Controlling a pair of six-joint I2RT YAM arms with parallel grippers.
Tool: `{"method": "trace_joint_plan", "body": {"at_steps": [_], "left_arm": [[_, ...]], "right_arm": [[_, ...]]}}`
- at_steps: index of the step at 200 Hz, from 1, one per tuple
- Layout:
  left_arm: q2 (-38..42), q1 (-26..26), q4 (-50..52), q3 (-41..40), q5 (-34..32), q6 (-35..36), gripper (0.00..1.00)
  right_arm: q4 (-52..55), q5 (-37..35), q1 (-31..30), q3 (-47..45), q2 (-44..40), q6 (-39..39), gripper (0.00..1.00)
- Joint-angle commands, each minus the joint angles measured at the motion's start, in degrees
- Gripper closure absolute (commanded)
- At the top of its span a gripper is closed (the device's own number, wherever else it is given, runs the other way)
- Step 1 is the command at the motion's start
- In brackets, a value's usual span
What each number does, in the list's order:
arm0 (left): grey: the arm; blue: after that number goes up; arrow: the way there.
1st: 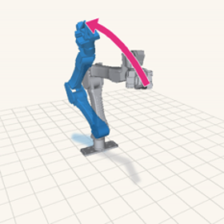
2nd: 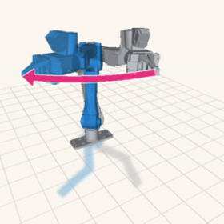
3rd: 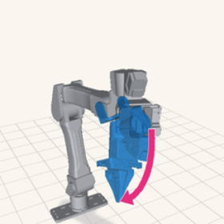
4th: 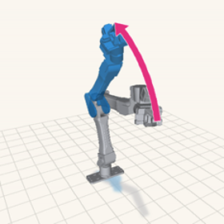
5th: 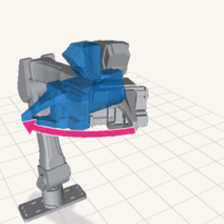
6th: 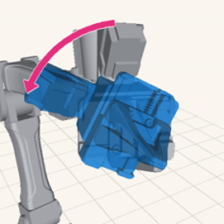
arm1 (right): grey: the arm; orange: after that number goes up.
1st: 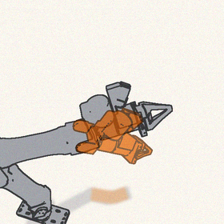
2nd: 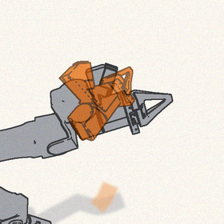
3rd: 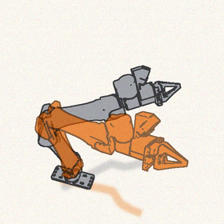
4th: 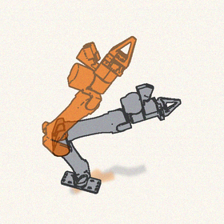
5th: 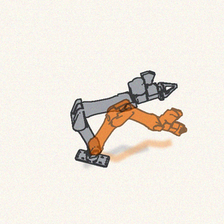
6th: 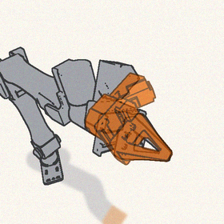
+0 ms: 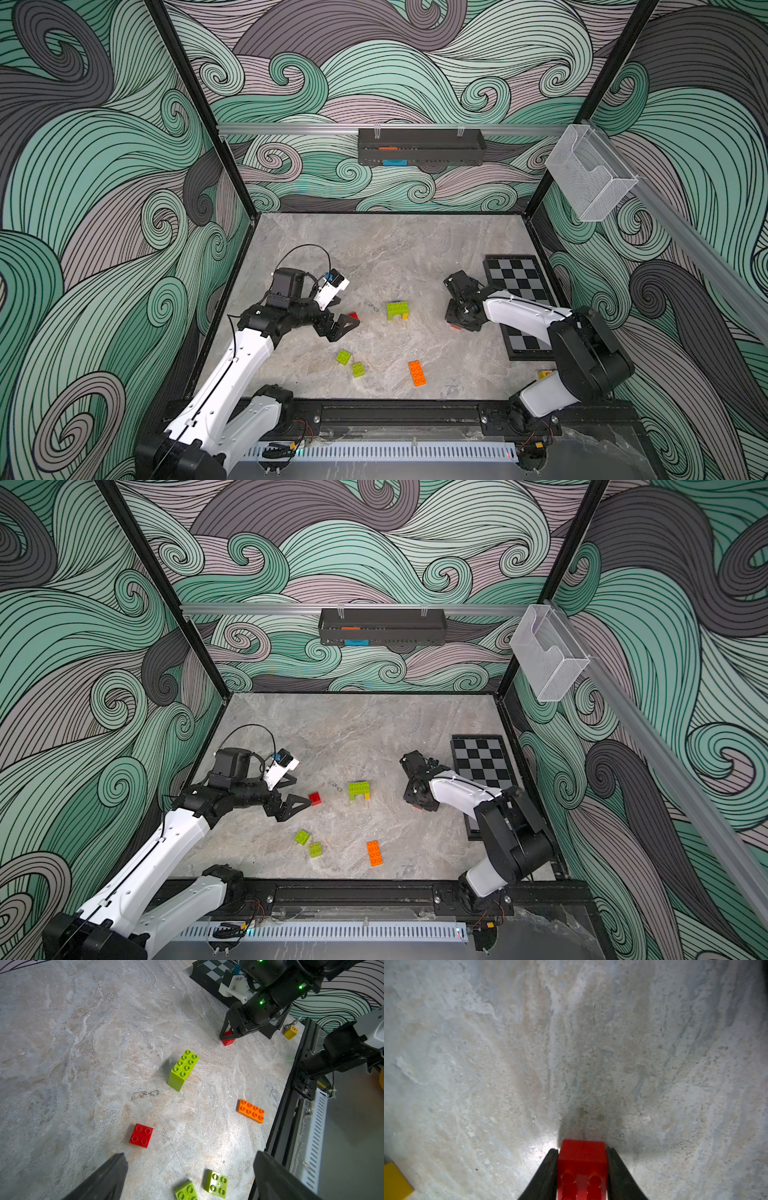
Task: Assemble a giraffe with lego
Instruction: Pick up the lego brick from the center of the board, then assemble the lego brick with the lego brick.
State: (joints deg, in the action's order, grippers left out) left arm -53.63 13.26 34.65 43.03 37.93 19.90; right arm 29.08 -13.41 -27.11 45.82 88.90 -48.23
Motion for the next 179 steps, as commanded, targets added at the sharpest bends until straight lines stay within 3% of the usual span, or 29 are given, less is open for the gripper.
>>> {"method": "trace_joint_plan", "body": {"at_steps": [1, 33, 89, 179], "left_arm": [[0.54, 0.43, -0.73, 0.66, 0.62, 0.57, 0.01], [0.58, 0.1, -0.17, 1.24, 0.57, 0.56, 0.01], [1.14, -0.17, -0.59, 0.71, 0.0, 0.93, 0.01], [1.95, -0.51, 0.35, 1.18, 0.36, 1.15, 0.01]], "right_arm": [[-0.03, 0.22, -0.43, 0.76, 0.4, 0.37, 0.69], [2.84, 2.22, -0.69, 3.33, -0.83, 2.29, 0.78], [13.24, 6.79, -4.11, 16.36, -1.7, 7.92, 0.88], [24.52, 10.2, -15.39, 42.65, 14.26, 11.55, 0.88]]}}
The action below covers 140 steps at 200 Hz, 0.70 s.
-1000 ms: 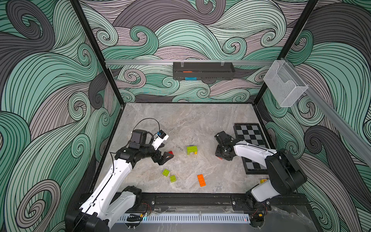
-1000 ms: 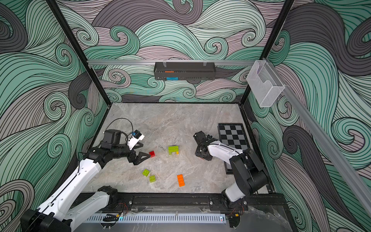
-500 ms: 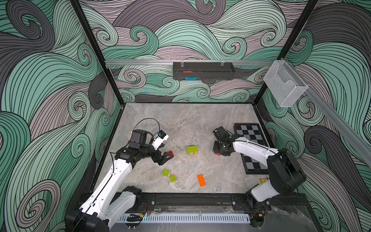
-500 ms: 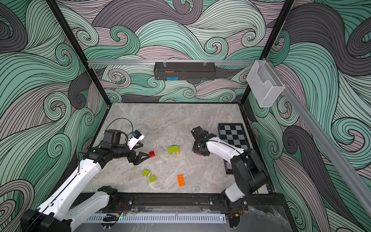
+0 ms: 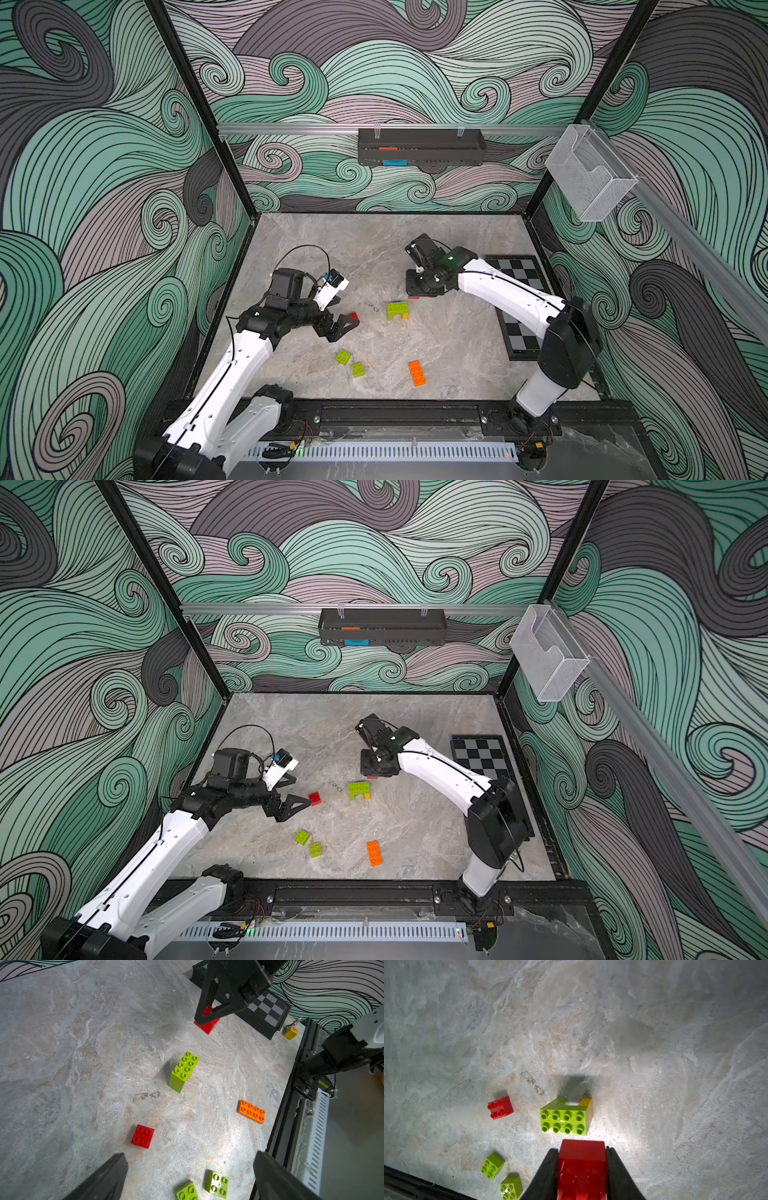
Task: Assemble a giraffe with lego
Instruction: Assemble the lego brick with the lego brick.
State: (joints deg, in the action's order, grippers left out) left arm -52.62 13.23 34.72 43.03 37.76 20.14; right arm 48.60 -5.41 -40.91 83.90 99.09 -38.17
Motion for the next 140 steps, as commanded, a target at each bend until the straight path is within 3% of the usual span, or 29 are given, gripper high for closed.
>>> {"method": "trace_joint_plan", "body": {"at_steps": [1, 60, 140], "left_arm": [[0.94, -0.49, 0.23, 1.18, 0.46, 0.93, 0.01], [1.36, -0.19, -0.33, 0.54, 0.12, 1.22, 0.01], [1.39, 0.21, 0.78, 0.9, 1.44, 1.52, 0.01]], "right_arm": [[5.09, 2.31, -1.57, 4.81, 4.26, 1.51, 0.89], [12.21, 0.4, -4.79, 16.48, 13.83, 3.09, 0.91], [12.86, -1.16, -5.79, 18.98, 19.28, 2.15, 0.92]]}}
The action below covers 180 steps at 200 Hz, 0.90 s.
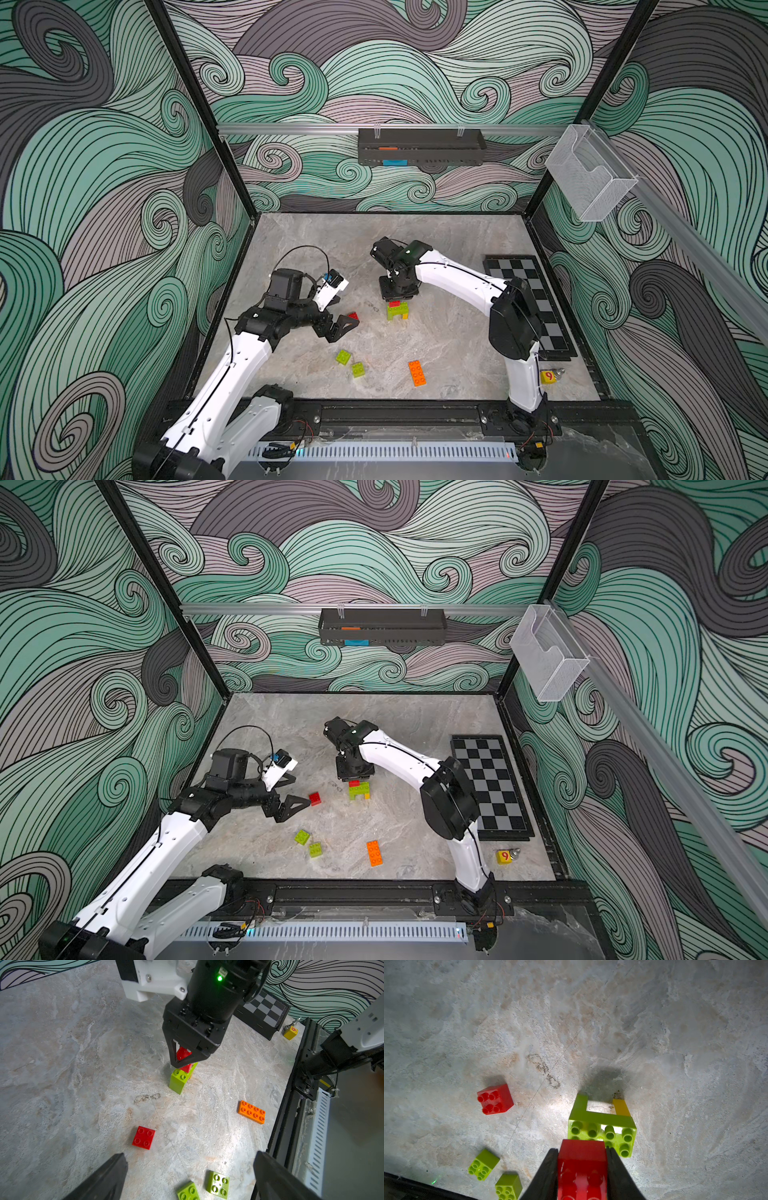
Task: Assemble a giraffe with lego
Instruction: Assemble the lego brick with the lego brick.
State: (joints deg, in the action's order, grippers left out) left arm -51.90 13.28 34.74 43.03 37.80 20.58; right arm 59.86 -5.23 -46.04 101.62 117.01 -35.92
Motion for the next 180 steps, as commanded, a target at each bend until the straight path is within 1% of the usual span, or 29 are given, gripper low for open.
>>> {"method": "trace_joint_plan", "body": {"at_steps": [1, 25, 44, 62, 74, 95, 117, 144, 180], "left_arm": [[0.66, 0.13, 0.76, 0.91, 1.35, 1.11, 0.01], [0.83, 0.41, -0.42, -0.04, 0.35, 1.17, 0.01], [0.84, 0.35, 0.61, 0.59, 1.46, 1.13, 0.01], [0.81, 0.32, 0.23, 0.54, 0.84, 1.22, 0.01], [1.0, 0.6, -0.32, 0.0, 0.4, 1.3, 0.01], [0.93, 0.54, 0.75, 0.62, 1.53, 1.31, 0.01], [1.0, 0.67, -0.21, 0.04, 0.69, 1.39, 0.01], [1.1, 0.72, 0.66, 0.47, 1.47, 1.48, 0.01], [1.36, 0.87, 0.47, 0.21, 1.3, 1.57, 0.01]], "right_arm": [[1.59, -1.39, -0.69, 1.32, 1.41, -0.15, 0.92], [1.58, -3.15, -1.31, 1.57, 2.06, -0.93, 0.92], [1.58, -3.07, -1.3, 1.43, 2.61, -1.67, 0.92], [0.92, -3.8, -1.31, 0.66, 2.48, -2.43, 0.92], [0.28, -3.59, -1.42, -0.08, 2.48, -2.84, 0.93], [0.23, -3.55, -1.42, -0.54, 2.46, -3.35, 0.93], [-0.24, -4.08, -1.86, -1.43, 2.09, -4.06, 0.93], [-1.58, -2.7, -2.29, -2.4, 2.17, -4.99, 0.93], [-2.76, -3.6, -2.39, -3.16, 2.76, -5.47, 0.93]]}}
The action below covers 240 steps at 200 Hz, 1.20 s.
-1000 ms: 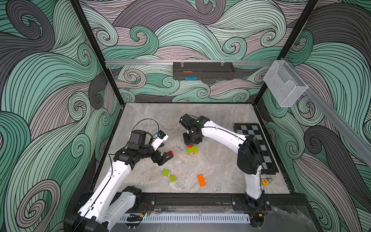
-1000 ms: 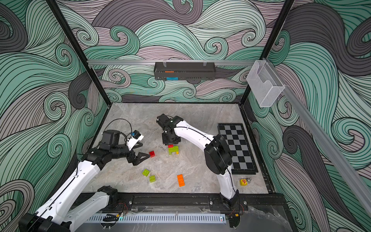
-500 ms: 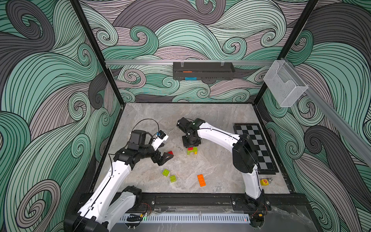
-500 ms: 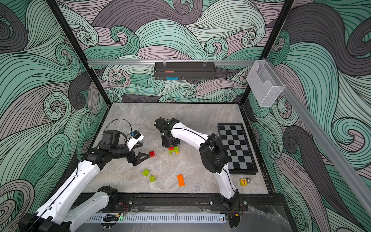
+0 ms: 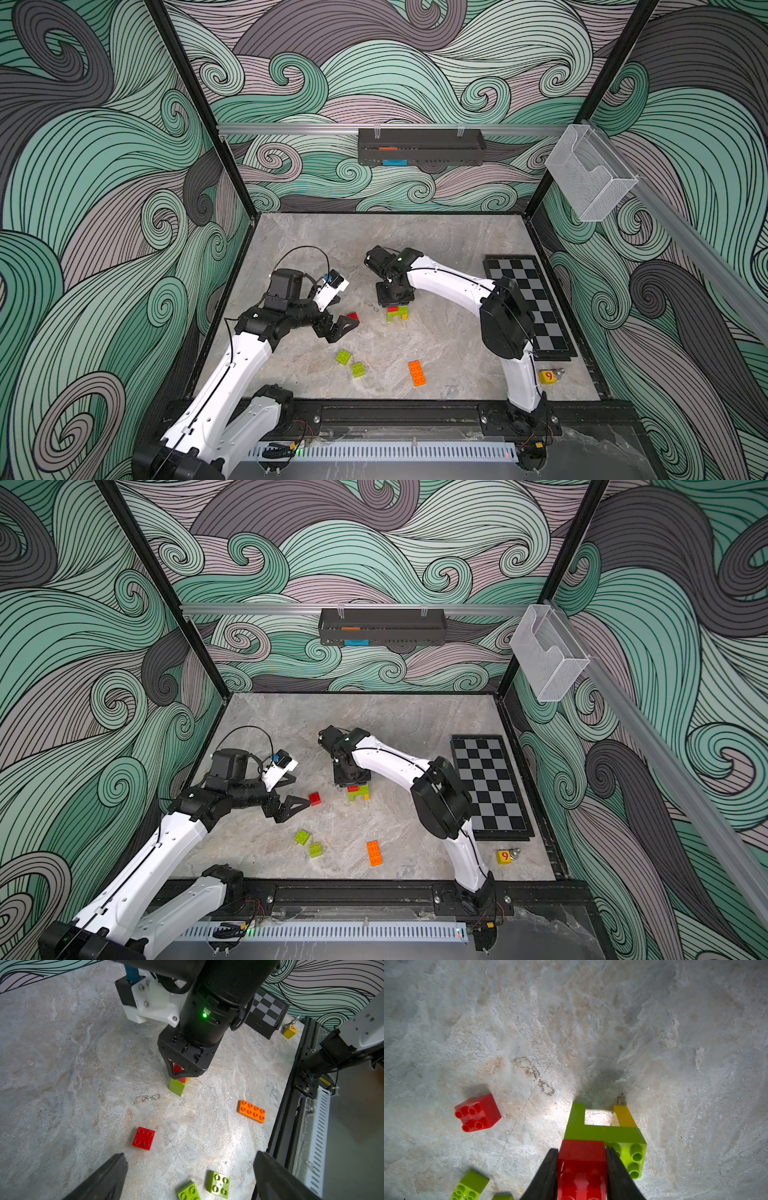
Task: Assemble a giraffe with lego
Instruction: Assemble the lego brick with the lego brick.
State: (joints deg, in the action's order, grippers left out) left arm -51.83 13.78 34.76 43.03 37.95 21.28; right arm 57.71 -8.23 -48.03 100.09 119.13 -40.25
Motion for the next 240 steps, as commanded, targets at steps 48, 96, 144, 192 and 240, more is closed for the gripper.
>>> {"method": "trace_joint_plan", "body": {"at_steps": [48, 96, 144, 192, 240], "left_arm": [[1.36, 0.35, 0.63, 0.3, 1.22, 0.96, 0.01], [1.39, 0.33, 0.67, 0.39, 1.04, 1.11, 0.01], [1.25, 0.35, 0.65, 0.39, 0.98, 1.11, 0.01], [0.99, 0.37, 0.57, 0.3, 0.93, 1.13, 0.01], [0.86, 0.37, 0.57, 0.3, 0.86, 1.22, 0.02]], "right_arm": [[-1.23, -2.15, -0.57, -5.4, 0.98, -1.85, 0.94], [-4.68, -2.61, -0.82, -13.49, 0.71, -2.12, 1.0], [-5.23, -2.83, -0.92, -16.98, -0.6, -0.71, 1.0], [-5.2, -1.98, -2.15, -18.38, -2.53, -1.64, 1.0], [-5.16, -3.41, -3.18, -18.32, -3.65, -1.41, 1.0]]}}
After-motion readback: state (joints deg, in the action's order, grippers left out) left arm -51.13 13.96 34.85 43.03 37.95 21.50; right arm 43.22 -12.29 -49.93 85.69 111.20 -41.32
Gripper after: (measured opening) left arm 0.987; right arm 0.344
